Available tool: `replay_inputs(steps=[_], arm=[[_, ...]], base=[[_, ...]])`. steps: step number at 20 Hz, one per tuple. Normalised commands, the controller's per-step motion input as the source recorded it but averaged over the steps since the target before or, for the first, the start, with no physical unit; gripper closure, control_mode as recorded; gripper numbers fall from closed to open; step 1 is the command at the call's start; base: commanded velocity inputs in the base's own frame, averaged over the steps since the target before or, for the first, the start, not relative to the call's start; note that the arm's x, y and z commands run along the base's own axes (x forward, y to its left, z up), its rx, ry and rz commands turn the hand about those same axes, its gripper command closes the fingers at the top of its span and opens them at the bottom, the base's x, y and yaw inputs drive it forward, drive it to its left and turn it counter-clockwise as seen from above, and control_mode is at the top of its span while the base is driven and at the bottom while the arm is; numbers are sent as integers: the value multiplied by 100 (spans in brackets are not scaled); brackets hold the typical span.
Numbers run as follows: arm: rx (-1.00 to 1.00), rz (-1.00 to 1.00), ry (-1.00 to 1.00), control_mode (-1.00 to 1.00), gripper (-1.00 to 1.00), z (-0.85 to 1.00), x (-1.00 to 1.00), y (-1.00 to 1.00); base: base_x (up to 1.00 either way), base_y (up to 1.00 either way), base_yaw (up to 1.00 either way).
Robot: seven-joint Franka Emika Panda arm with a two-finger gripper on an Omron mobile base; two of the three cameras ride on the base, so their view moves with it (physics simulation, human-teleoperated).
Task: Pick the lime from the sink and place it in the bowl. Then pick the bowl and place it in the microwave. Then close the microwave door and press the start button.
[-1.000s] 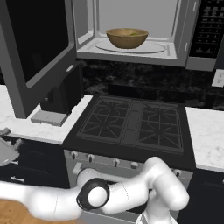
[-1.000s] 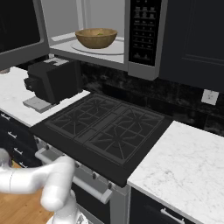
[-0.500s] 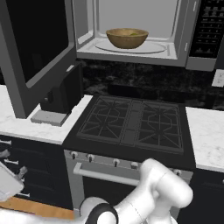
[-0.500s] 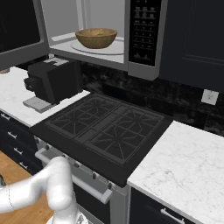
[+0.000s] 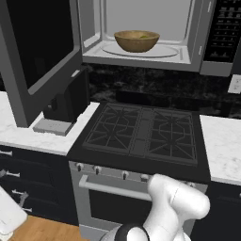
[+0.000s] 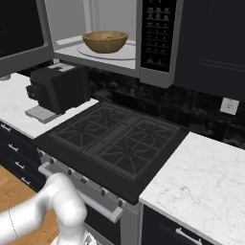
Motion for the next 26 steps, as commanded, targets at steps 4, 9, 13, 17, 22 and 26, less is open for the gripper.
replay_inputs(steps=[4, 9, 13, 17, 22, 26], arm=[[-49, 12, 52, -100, -100, -8, 38, 37], [-69, -6, 2, -100, -100, -5, 49, 16], [-63, 0, 2, -100, -100, -25, 49, 0], [-61, 1, -9, -100, -100, -30, 65, 22], [-22, 0, -13, -100, -100, 0, 61, 34], [0, 0, -1, -100, -100, -4, 54, 10]], base=[[0, 0, 0], [0, 0, 0], [0, 0, 0], [0, 0, 0], [0, 0, 0], [0, 0, 0]])
